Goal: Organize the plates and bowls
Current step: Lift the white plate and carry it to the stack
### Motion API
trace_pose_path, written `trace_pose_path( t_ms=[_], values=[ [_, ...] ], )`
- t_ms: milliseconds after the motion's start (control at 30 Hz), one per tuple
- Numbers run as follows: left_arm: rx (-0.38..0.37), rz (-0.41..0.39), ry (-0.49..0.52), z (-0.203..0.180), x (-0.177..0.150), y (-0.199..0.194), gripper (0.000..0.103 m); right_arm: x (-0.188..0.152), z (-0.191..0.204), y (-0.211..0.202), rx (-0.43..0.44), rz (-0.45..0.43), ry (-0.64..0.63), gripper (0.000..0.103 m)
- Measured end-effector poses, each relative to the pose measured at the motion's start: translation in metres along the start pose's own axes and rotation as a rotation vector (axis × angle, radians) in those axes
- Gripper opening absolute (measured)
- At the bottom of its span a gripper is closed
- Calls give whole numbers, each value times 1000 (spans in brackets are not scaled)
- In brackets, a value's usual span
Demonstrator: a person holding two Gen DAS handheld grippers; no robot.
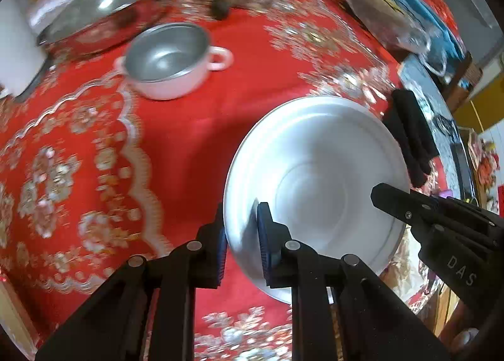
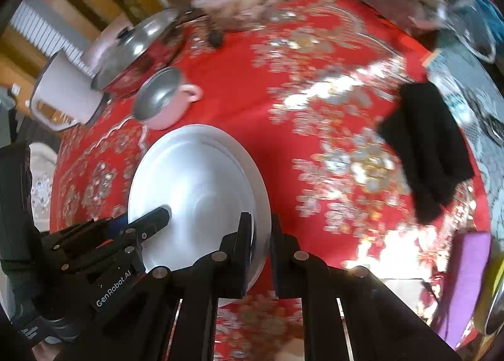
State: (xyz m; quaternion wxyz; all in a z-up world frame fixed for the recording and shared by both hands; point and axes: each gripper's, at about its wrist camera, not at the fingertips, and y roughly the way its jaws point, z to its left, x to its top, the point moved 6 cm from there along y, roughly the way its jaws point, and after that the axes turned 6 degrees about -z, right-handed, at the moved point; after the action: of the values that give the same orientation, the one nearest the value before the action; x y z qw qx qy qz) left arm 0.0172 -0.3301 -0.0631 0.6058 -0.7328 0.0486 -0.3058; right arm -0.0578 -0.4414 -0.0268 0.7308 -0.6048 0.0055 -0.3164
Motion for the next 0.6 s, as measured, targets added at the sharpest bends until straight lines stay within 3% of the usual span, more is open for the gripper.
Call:
trace_pose_path(
  t_ms=[600],
  values=[
    [148,-96,-216,158,-20,-72,15,0,183,14,118,21,-263,13]
  ],
)
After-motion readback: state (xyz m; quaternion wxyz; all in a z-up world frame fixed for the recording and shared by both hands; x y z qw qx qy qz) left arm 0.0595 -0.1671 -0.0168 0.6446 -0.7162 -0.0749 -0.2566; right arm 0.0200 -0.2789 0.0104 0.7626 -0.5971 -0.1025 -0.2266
